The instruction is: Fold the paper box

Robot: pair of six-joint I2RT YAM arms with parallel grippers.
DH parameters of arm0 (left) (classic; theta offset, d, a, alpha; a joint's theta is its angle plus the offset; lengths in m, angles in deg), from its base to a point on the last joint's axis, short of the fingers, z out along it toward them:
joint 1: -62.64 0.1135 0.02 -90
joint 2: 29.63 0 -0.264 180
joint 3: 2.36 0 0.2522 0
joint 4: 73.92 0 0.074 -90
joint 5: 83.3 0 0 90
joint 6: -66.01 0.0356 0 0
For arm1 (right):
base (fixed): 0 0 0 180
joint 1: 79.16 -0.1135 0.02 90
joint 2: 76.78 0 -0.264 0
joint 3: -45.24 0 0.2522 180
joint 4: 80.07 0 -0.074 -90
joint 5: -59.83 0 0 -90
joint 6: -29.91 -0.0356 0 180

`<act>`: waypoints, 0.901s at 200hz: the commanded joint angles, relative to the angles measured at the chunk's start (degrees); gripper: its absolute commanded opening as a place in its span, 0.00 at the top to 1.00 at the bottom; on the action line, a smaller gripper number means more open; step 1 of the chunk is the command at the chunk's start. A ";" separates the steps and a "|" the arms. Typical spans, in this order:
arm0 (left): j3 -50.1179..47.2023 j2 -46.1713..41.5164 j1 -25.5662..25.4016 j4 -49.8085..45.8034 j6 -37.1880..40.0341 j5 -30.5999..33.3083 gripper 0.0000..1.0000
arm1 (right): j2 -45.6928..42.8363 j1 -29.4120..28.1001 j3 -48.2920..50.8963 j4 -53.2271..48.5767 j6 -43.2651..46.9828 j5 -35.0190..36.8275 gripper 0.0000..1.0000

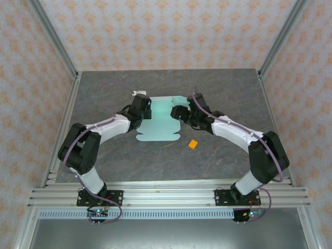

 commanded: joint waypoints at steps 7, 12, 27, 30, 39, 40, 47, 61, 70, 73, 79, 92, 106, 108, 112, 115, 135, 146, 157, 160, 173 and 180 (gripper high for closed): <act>0.37 -4.03 0.37 -0.88 -1.50 -0.39 0.93 | 3.15 0.26 0.44 6.68 -1.49 1.08 0.22; 0.27 -4.23 0.37 -0.87 -1.50 -0.47 0.93 | 3.69 0.33 0.47 7.52 -1.91 0.90 0.22; 0.10 -4.71 0.37 -1.00 -1.44 -0.72 0.93 | 4.91 0.32 0.17 9.14 -2.39 0.26 0.22; 0.16 -4.80 0.36 -1.08 -1.50 -0.80 0.93 | 5.05 0.30 0.09 9.26 -2.53 0.40 0.22; 0.08 -4.88 0.36 -1.08 -1.51 -0.97 0.93 | 5.23 0.34 0.43 10.39 -2.67 0.77 0.22; 0.08 -4.91 0.36 -1.06 -1.47 -0.99 0.93 | 5.24 0.30 0.51 10.62 -2.69 0.78 0.22; -0.01 -4.98 0.38 -1.04 -1.51 -1.02 0.93 | 5.10 0.34 0.85 11.57 -2.88 0.91 0.22; -0.18 -5.03 0.38 -0.77 -1.54 -1.32 0.93 | 5.16 0.43 0.71 12.17 -2.44 1.04 0.22; -0.27 -4.96 0.41 -0.53 -1.60 -1.42 0.93 | 5.27 0.40 0.56 12.09 -2.27 1.41 0.23; -0.26 -4.97 0.39 -0.52 -1.63 -1.50 0.93 | 5.34 0.42 0.52 12.24 -2.20 1.50 0.23; -0.26 -4.90 0.39 -0.43 -1.66 -1.60 0.93 | 5.42 0.42 0.51 12.69 -2.05 1.57 0.24; -0.27 -4.78 0.36 -0.41 -1.64 -1.77 0.93 | 5.54 0.43 0.30 12.90 -1.51 1.77 0.28; -0.14 -4.76 0.43 -0.43 -1.58 -1.76 0.93 | 5.50 0.38 0.25 12.88 -0.83 1.92 0.32; -0.17 -4.72 0.38 -0.43 -1.57 -1.78 0.93 | 5.45 0.37 0.20 12.81 -0.68 1.97 0.33; -0.13 -4.70 0.36 -0.50 -1.56 -1.84 0.93 | 5.39 0.38 0.16 12.74 -0.33 2.01 0.34; -0.13 -4.67 0.36 -0.51 -1.59 -1.94 0.93 | 5.33 0.38 0.16 12.65 -0.11 2.12 0.35; -0.11 -4.35 0.36 -0.45 -1.47 -2.10 0.93 | 4.66 0.43 0.24 11.84 1.56 3.18 0.41; -0.16 -4.23 0.32 -0.44 -1.38 -2.24 0.93 | 4.33 0.27 0.09 11.22 2.96 4.00 0.44; -0.18 -4.07 0.27 -0.44 -1.22 -2.48 0.93 | 4.03 0.17 -0.19 10.51 4.50 4.87 0.48; -0.18 -4.07 0.29 -0.43 -1.17 -2.58 0.93 | 3.96 0.08 -0.31 10.35 4.89 5.09 0.48; -0.17 -3.99 0.27 -0.58 -1.07 -2.93 0.93 | 3.75 -0.17 -0.78 9.66 6.69 5.76 0.52; -0.16 -3.98 0.28 -0.63 -1.03 -3.08 0.93 | 3.67 -0.39 -1.02 9.38 7.61 6.17 0.54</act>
